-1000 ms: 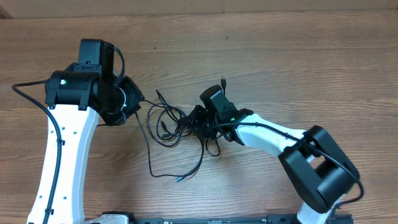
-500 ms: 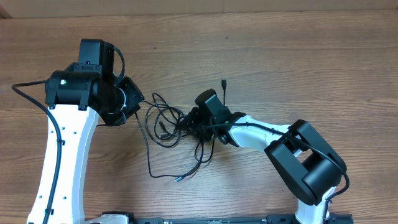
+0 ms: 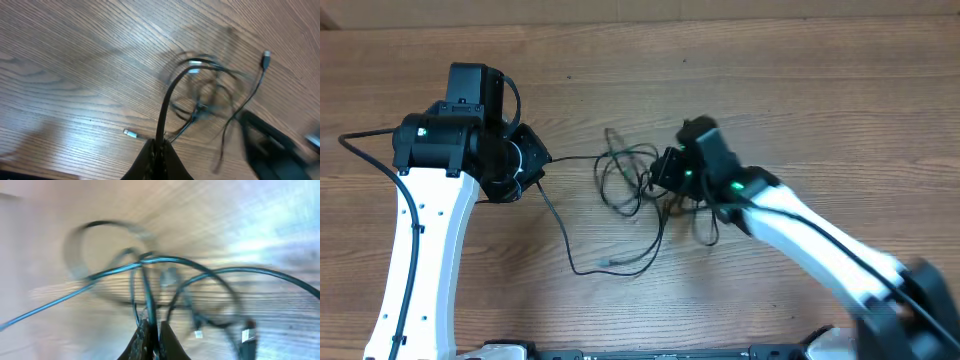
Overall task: Untangle cables
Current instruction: 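Lift strands with the right gripper while the left gripper swings away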
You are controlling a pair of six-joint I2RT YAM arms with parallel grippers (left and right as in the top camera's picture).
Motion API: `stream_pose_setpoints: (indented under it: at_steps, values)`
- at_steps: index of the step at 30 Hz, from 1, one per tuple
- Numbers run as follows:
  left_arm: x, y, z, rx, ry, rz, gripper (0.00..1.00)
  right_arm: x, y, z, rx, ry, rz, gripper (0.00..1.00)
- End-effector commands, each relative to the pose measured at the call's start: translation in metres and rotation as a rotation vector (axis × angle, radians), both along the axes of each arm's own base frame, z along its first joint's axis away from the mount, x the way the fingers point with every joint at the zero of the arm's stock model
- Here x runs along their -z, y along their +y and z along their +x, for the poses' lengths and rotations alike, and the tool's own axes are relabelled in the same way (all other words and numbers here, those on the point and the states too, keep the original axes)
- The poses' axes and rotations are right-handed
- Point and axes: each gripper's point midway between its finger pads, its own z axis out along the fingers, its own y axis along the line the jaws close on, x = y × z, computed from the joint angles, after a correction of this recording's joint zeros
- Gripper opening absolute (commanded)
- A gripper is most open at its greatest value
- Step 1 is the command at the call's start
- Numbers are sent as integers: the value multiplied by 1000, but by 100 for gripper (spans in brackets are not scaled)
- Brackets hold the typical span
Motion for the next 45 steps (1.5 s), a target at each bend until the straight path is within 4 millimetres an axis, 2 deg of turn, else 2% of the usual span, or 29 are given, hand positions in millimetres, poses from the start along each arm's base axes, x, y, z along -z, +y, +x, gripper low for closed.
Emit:
stream_pose_setpoints:
  at_steps: [1, 3, 5, 8, 10, 11, 12, 13, 14, 15, 16, 17, 21, 23, 25, 29, 30, 35, 38, 41, 45]
  values:
    - [-5, 1, 3, 41, -28, 31, 4, -82, 5, -19, -119, -193, 101, 4]
    - [-5, 0, 3, 48, -29, 23, 4, -108, 2, -27, -149, -276, 116, 4]
    - [-8, -13, 2, 125, -43, -25, 4, -120, -2, -30, -161, -316, 115, 4]
    - [-9, -23, -1, 209, -52, -35, 4, -111, -10, -27, -122, -299, 69, 4]
    - [-8, -31, -6, 265, -50, -28, 4, -98, -25, -18, -47, -288, -16, 4]
    - [-8, -36, -9, 291, -46, -26, 4, -86, -40, -12, 18, -277, -96, 4]
    - [-7, -40, -10, 306, -43, -26, 4, -78, -49, -10, 53, -267, -147, 7]
    - [-7, -44, -12, 320, -41, -26, 4, -69, -60, -8, 88, -252, -205, 19]
    - [-7, -48, -14, 336, -38, -26, 4, -61, -70, -7, 120, -236, -263, 42]
    - [-7, -50, -15, 342, -37, -26, 4, -52, -79, -7, 142, -216, -317, 60]
    - [-7, -52, -16, 349, -36, -27, 4, -46, -82, -9, 142, -199, -337, 82]
    - [-7, -54, -17, 356, -36, -27, 4, -37, -84, -11, 136, -170, -360, 98]
    - [-7, -53, -15, 365, -46, -14, 4, -19, -78, -22, 81, -91, -364, 100]
    - [-16, -52, -10, 394, -90, -5, 4, -13, -73, -27, 52, -60, -348, 100]
    - [-43, -52, -2, 422, -177, -3, 4, -12, -64, -31, 15, -39, -307, 100]
    - [-116, -55, 12, 426, -398, 1, 4, -11, -44, -42, -69, 7, -216, 100]
    - [-138, -58, 12, 431, -465, -12, 4, -8, -41, -44, -81, 19, -210, 100]
    - [-213, -82, 0, 512, -689, -147, 4, 4, -27, -49, -124, 42, -210, 100]
    - [-242, -84, 2, 517, -798, -152, 4, 10, -16, -53, -157, 48, -205, 100]
    - [-279, -98, -7, 582, -923, -229, 4, 15, -6, -58, -186, 51, -208, 100]
    - [-306, -110, -20, 656, -1016, -305, 4, 10, 5, -54, -201, 15, -183, 100]
